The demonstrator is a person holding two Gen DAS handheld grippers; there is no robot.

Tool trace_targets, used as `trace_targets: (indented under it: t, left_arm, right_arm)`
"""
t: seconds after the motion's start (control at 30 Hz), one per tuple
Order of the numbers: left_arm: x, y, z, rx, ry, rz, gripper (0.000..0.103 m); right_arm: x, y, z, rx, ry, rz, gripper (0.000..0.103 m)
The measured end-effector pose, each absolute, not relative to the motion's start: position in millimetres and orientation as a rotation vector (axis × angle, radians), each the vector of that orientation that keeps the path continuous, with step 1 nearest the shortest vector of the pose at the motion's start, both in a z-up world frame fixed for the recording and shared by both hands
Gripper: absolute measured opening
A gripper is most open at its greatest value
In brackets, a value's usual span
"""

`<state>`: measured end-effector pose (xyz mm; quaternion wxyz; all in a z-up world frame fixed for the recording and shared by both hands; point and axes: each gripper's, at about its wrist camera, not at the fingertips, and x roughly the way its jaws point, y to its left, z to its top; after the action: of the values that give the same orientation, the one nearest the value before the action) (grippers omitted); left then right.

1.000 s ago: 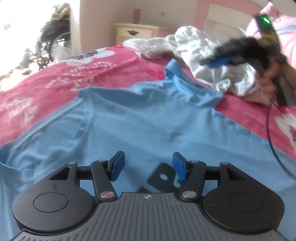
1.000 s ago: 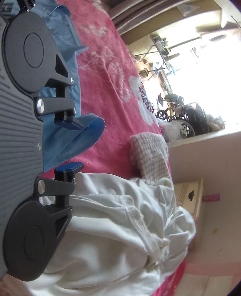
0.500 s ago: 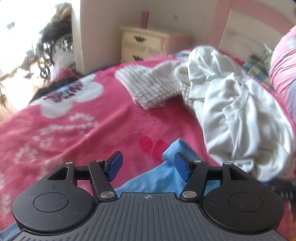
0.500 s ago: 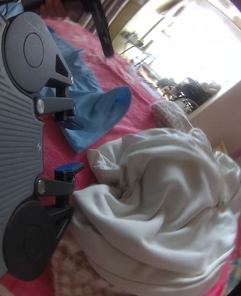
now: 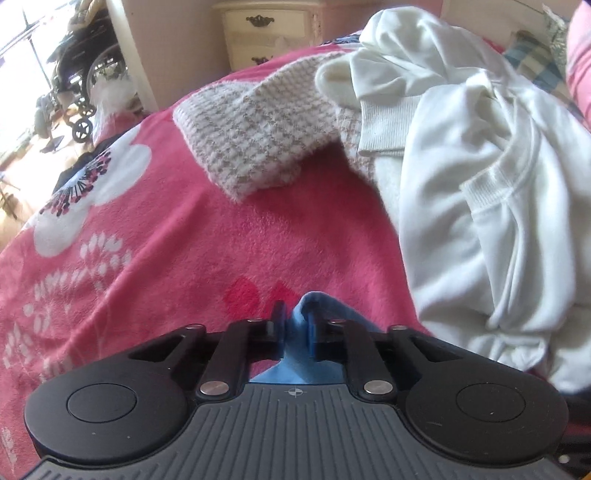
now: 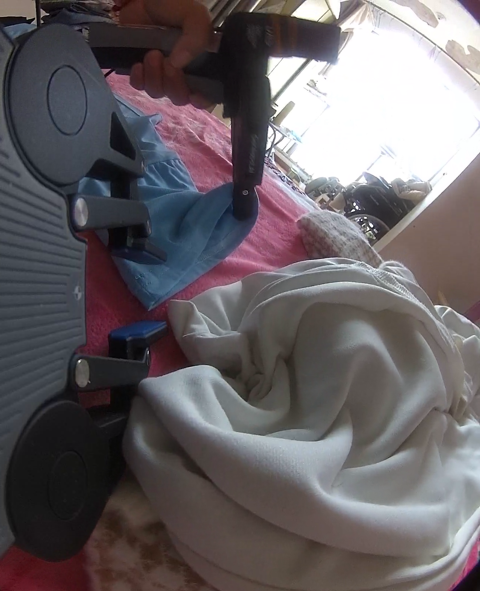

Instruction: Fold clothes

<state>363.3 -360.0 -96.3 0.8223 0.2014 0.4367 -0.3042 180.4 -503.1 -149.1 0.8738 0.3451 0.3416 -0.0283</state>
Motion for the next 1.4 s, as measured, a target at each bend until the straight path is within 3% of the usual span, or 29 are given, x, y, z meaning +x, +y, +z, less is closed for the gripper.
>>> trace_targets:
  t: [0.07,0.13,0.43,0.6,0.67,0.83,1.1,1.13,1.23,1.4]
  left_arm:
    - [361.9,-364.4,-93.0,0.42,0.911,-0.645,0.001]
    - [359.2,-365.5,-86.1,0.408,0.882,-0.651,0.0]
    - [358.3,-337.6,-49.1,0.231,0.875,-0.697,0.0]
    - [357.0,-333.5,-55.8,0.254,0.841,-0.694,0.0]
    - [357.3,-335.1,-61.1,0.276,0.832,-0.678,0.0]
    - [359.8,-334.7,-64.9,0.242,0.853,-0.636,0.0]
    - [348.2,-356.5,-65.1,0.29,0.834,-0.68,0.0]
    - [347.0,-359.4,-65.2,0.286,0.836,-0.684,0.0]
    - [343.1,-365.7,-65.1,0.279,0.842,-0.686,0.0]
    - [346.2,-363.7,-59.2,0.283,0.82,-0.664,0.0]
  right_arm:
    - [177.0,-505.4,-151.1,0.713,0.709,-0.07,0.007]
    - [172.6,-507.4,-147.6,0.711,0.69,-0.082,0.0]
    - [163.5,-480.2,-97.7,0.569,0.58,-0.065,0.0]
    - [179.6,-486.7,-109.7,0.626,0.663,-0.033,0.011]
    - [182.3,-485.4,-116.2,0.609,0.692,-0.029,0.027]
    - [189.0,-481.9,-130.5,0.571,0.757,-0.019,0.034]
    - [189.6,-500.8,-156.3,0.824,0.735,-0.075,0.035]
    - [191.2,-501.6,-159.0,0.843,0.722,-0.076,0.034]
    - [188.2,-505.3,-161.4,0.872,0.696,-0.102,0.005]
    - [169.0,-502.0,-146.6,0.857,0.628,-0.112,0.003]
